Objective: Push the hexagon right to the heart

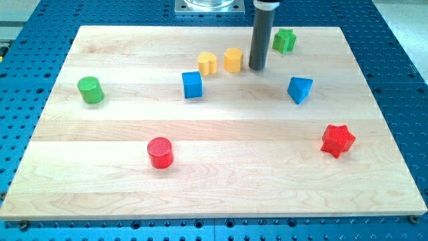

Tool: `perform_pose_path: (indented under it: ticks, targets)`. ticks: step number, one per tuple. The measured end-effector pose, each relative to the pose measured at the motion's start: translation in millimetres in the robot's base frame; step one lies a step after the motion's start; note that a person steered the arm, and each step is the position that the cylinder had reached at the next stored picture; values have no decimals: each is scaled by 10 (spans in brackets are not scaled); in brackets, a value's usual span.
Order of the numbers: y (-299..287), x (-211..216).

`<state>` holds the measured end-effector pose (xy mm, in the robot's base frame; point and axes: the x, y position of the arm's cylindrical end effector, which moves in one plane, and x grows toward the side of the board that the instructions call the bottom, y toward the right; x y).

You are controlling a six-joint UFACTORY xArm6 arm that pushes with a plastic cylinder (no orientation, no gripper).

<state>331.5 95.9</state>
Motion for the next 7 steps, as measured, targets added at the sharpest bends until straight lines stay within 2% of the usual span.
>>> perform_pose_path:
  ticks: [1, 2, 3, 5, 6, 7]
  targets:
    - [-354, -48]
    - [-14, -124]
    - [577, -533]
    - [1353, -800]
    - [1257, -1020]
    - [593, -877]
